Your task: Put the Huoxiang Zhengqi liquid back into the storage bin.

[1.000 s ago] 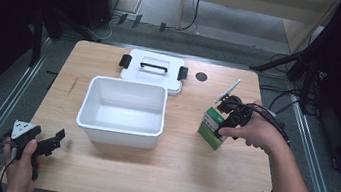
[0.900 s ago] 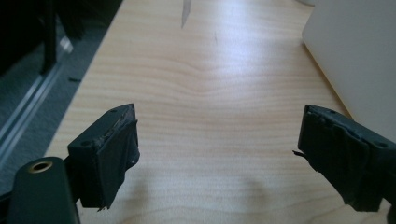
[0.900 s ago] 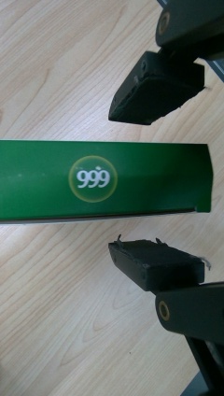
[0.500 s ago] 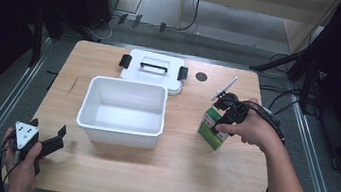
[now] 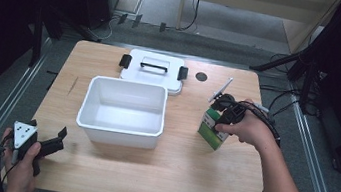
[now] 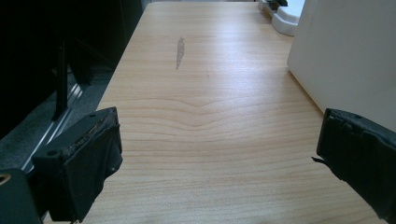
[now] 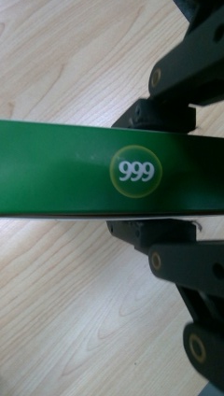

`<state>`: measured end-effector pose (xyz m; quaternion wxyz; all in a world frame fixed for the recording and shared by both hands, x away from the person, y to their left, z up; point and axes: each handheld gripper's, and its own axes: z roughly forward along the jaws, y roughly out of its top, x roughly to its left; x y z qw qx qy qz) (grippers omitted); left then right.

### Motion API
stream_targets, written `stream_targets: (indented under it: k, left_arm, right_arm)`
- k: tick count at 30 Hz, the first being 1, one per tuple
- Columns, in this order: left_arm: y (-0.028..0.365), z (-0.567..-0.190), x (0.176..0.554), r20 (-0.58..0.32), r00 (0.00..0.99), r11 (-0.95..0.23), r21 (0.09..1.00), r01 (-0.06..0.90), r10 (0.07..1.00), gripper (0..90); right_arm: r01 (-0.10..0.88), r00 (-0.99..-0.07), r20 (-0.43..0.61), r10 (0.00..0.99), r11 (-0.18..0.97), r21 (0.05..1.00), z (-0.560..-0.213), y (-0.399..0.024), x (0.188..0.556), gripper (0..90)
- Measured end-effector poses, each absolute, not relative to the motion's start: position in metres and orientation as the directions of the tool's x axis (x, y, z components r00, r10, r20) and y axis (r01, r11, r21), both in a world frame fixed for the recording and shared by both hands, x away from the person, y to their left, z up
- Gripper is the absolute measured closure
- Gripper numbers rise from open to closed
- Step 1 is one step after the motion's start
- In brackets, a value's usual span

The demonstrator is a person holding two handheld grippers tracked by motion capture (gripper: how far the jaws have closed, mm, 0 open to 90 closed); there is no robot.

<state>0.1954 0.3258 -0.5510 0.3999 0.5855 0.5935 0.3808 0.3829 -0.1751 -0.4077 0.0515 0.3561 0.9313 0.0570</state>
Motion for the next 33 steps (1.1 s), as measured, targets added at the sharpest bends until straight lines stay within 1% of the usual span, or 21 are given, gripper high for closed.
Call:
stream_targets:
  k: [4,8,12,21,27,33]
  left_arm:
    - [0.325,-0.551,0.195,-0.025,0.009,0.020,0.921,0.389,1.000,0.9]
    - [0.325,-0.551,0.195,-0.021,0.002,0.019,0.923,0.385,1.000,0.0]
    - [0.325,-0.551,0.195,-0.018,-0.007,0.020,0.924,0.383,1.000,0.0]
    - [0.325,-0.551,0.194,-0.022,-0.009,0.024,0.927,0.375,1.000,0.0]
    - [0.325,-0.551,0.195,-0.020,-0.012,0.023,0.929,0.370,1.000,0.0]
    - [0.326,-0.551,0.195,-0.024,-0.015,0.028,0.930,0.368,1.000,0.0]
  right_arm:
    - [0.639,-0.754,-0.070,0.653,0.754,0.152,-0.406,-0.173,0.382,63.9]
    - [0.624,-0.764,-0.082,0.640,0.765,0.156,-0.404,-0.173,0.381,64.2]
    - [0.618,-0.768,-0.067,0.637,0.765,0.183,-0.399,-0.174,0.380,64.2]
    - [0.583,-0.793,-0.063,0.607,0.784,0.216,-0.376,-0.171,0.376,64.1]
    - [0.537,-0.825,-0.058,0.562,0.811,0.231,-0.362,-0.166,0.374,64.1]
    - [0.446,-0.876,-0.084,0.475,0.864,0.234,-0.345,-0.157,0.372,64.2]
